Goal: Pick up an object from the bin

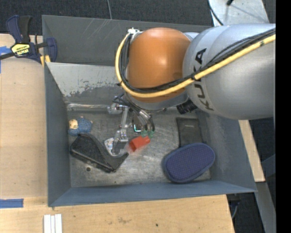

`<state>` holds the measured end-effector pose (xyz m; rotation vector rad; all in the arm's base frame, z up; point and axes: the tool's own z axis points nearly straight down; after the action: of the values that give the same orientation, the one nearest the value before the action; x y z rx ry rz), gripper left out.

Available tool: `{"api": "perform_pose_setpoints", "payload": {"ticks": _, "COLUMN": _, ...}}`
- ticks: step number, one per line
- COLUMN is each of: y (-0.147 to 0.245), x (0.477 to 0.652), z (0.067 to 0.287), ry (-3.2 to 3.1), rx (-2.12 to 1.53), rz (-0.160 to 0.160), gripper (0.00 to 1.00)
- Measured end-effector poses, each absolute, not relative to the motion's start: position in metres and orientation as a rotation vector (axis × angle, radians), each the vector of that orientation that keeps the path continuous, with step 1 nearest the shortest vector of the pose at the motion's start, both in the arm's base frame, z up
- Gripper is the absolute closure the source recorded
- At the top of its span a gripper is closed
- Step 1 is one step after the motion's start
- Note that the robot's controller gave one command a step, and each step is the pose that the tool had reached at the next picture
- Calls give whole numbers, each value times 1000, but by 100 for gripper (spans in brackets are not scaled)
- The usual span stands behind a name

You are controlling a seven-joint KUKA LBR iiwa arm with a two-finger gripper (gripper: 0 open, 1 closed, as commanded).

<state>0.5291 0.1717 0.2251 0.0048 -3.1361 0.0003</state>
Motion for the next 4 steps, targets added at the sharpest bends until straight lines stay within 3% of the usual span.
{"api": "perform_pose_setpoints", "payload": {"ticks": 1, "y": 182, "x": 560, "z": 119, "ry": -3128, "rx": 352, "rz": -2, "gripper": 0}}
{"api": "perform_pose_setpoints", "payload": {"ticks": 2, "y": 155, "x": 500, "z": 175, "ry": -3059, "rx": 725, "rz": 1, "gripper": 0}}
{"api": "perform_pose_setpoints", "payload": {"ticks": 3, "y": 126, "x": 568, "z": 73, "ry": -3077, "rx": 646, "rz": 4, "gripper": 0}}
{"api": "perform_pose_setpoints", "payload": {"ticks": 4, "y": 162, "x": 560, "z": 75, "ry": -2980, "rx": 1000, "rz": 42, "gripper": 0}}
